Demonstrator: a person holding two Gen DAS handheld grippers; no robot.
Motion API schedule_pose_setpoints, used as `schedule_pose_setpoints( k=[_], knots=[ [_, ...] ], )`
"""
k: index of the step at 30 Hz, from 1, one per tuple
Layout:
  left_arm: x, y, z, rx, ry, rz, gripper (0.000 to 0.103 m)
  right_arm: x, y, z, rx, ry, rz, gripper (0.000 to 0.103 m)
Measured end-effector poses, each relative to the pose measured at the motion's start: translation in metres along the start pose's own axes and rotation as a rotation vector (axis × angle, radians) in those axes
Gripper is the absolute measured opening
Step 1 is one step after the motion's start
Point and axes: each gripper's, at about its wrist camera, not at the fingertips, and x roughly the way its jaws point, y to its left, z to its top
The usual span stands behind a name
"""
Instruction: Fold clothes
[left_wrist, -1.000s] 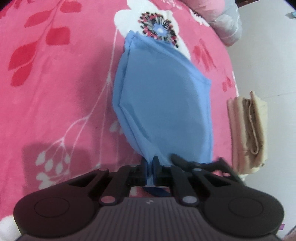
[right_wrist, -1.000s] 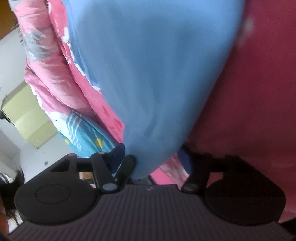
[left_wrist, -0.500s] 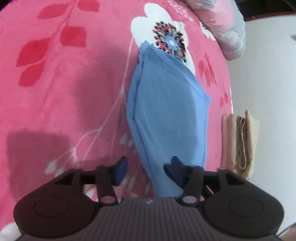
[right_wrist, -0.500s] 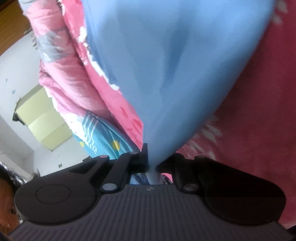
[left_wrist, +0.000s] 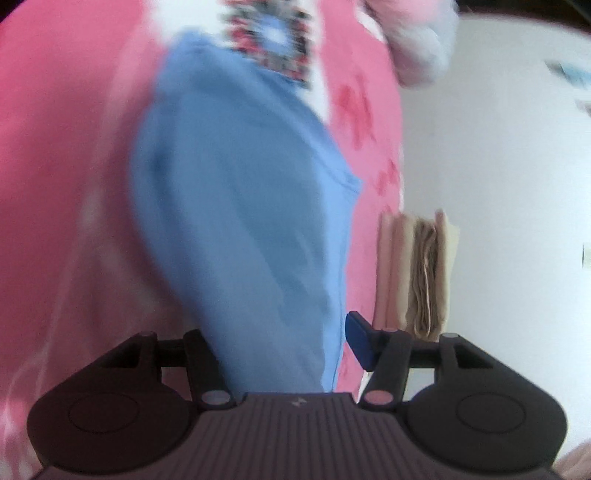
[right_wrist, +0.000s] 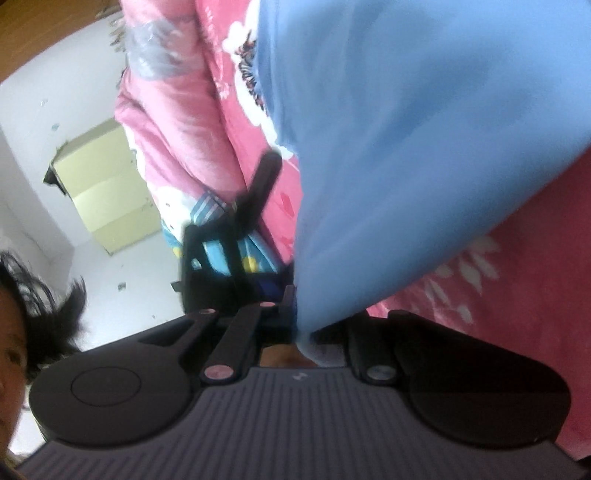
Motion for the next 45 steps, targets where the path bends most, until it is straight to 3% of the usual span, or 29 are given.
schedule_pose_setpoints(
  k=[4, 6, 8, 10, 13, 15, 17, 19, 22, 25, 28, 34, 45],
  knots=[
    [0.015, -0.002, -0.001, 0.022, 0.035, 0.052, 0.053, -0.003, 0.002, 0.006, -0.063, 0.018, -0.053, 0.009],
    [0.018, 0.002, -0.006, 0.017, 0.045, 0.084, 0.049, -0.008, 0.004, 0.006, -0.137, 0.06, -0.131, 0.016],
    [0.018, 0.005, -0.012, 0.021, 0.046, 0.118, 0.044, -0.017, 0.007, 0.005, -0.208, 0.132, -0.224, 0.042],
    [0.017, 0.008, -0.017, 0.019, 0.041, 0.141, 0.038, -0.032, 0.013, 0.003, -0.289, 0.2, -0.315, 0.046],
    [0.016, 0.008, -0.017, 0.017, 0.027, 0.179, 0.027, -0.054, 0.028, 0.017, -0.384, 0.272, -0.342, 0.046],
    [0.017, 0.006, -0.019, 0.026, 0.019, 0.209, 0.024, -0.071, 0.047, 0.042, -0.445, 0.224, -0.32, 0.047],
    [0.019, 0.003, -0.022, 0.037, 0.008, 0.238, 0.022, -0.074, 0.07, 0.08, -0.533, 0.098, -0.338, 0.058],
    [0.022, -0.001, -0.024, 0.045, -0.001, 0.267, 0.021, -0.08, 0.081, 0.113, -0.613, -0.037, -0.388, 0.059],
    [0.025, -0.005, -0.025, 0.046, -0.009, 0.301, 0.021, -0.068, 0.088, 0.158, -0.709, -0.128, -0.421, 0.059],
    [0.03, -0.011, -0.025, 0.072, -0.008, 0.338, 0.021, -0.044, 0.09, 0.188, -0.791, -0.149, -0.456, 0.059],
    [0.033, -0.013, -0.026, 0.073, -0.017, 0.355, 0.021, -0.013, 0.089, 0.204, -0.812, -0.101, -0.466, 0.059],
    [0.034, -0.006, -0.026, 0.015, -0.049, 0.333, 0.021, -0.023, 0.07, 0.179, -0.765, 0.033, -0.406, 0.059],
    [0.037, -0.006, -0.027, 0.02, -0.071, 0.328, 0.021, 0.025, 0.09, 0.239, -0.751, 0.045, -0.254, 0.053]
  ],
)
